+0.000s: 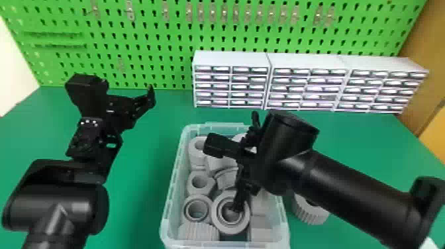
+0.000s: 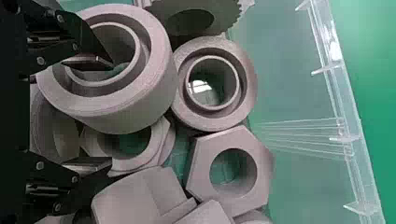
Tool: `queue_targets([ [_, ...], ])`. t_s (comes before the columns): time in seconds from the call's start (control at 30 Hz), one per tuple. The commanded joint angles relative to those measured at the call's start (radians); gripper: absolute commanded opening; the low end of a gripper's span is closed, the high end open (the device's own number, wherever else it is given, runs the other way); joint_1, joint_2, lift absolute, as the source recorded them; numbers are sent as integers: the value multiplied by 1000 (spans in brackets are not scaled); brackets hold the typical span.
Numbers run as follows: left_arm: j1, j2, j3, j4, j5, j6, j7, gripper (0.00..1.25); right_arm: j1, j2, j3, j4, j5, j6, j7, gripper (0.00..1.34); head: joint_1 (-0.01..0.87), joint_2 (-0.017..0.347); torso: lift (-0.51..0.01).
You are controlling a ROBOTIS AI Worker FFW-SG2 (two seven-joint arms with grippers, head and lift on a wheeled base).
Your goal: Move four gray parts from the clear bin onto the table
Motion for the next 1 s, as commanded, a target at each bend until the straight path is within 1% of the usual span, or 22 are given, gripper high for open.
queue_targets([
  [0.0, -2, 2, 0, 0, 2, -2, 0, 1152, 3, 4, -2, 3, 1, -1, -5, 804, 686, 26, -50],
  [0.83, 0, 3, 0, 0, 4, -7, 0, 1151, 11, 12, -13, 3, 12, -4, -22, 802, 686, 26, -50],
  [0.97, 0, 3, 0, 0, 4, -7, 0, 1151, 11, 12, -14, 3, 12, -8, -22, 764, 686, 26, -50],
])
